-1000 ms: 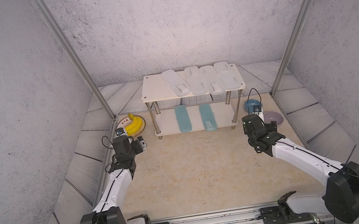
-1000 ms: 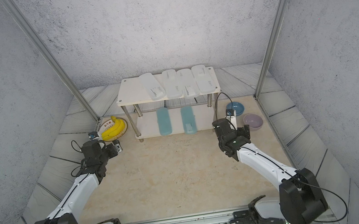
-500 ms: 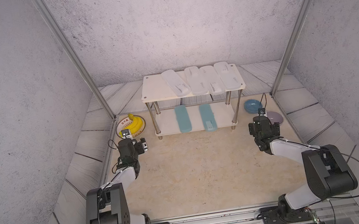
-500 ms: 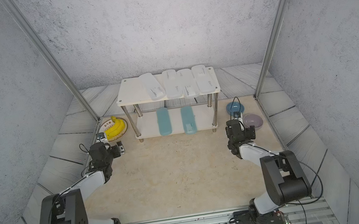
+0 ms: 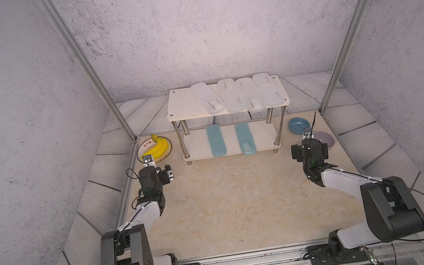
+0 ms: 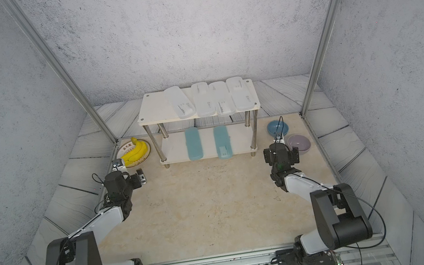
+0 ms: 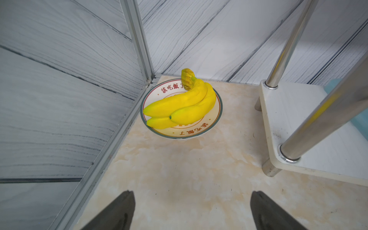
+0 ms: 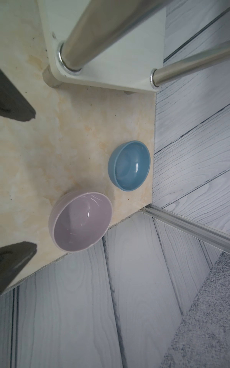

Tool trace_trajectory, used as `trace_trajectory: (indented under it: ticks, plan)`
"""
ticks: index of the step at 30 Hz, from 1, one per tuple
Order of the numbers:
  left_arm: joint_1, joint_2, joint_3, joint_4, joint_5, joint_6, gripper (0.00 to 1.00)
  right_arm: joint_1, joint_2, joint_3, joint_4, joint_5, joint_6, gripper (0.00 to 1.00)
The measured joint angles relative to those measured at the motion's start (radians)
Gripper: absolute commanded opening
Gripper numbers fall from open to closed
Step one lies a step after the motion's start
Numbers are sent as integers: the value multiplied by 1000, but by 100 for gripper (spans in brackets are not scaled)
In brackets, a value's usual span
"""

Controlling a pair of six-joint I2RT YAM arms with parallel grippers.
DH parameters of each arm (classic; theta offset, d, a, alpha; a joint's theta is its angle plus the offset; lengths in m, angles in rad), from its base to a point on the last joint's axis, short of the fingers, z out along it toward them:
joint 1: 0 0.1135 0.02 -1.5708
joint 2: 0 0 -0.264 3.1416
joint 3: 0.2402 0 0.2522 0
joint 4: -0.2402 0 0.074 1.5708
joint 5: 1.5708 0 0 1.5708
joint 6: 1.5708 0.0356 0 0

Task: Place the pencil cases on the shelf according to color
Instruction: Reset both arms

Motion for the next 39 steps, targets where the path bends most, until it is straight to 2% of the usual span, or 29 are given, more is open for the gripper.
trace_trajectory:
  ticks: [4,9,12,16,25,39]
  plan:
    - [-2,61,-33,35,-14,-8,99,0,3,-66,52,-10,-3,100]
    - [-29,140,-72,135,-23,11,99,-10,89,-121,182,-14,0,100]
    - [-50,178,-127,247,-17,32,99,-47,102,-151,203,-71,12,100]
    - [-57,188,-133,256,-12,47,99,-109,132,-199,340,-155,23,100]
    - [-58,188,-108,260,-12,51,99,-118,132,-198,348,-226,35,100]
    - [-58,188,-108,260,-11,53,99,-118,132,-192,332,-232,35,100]
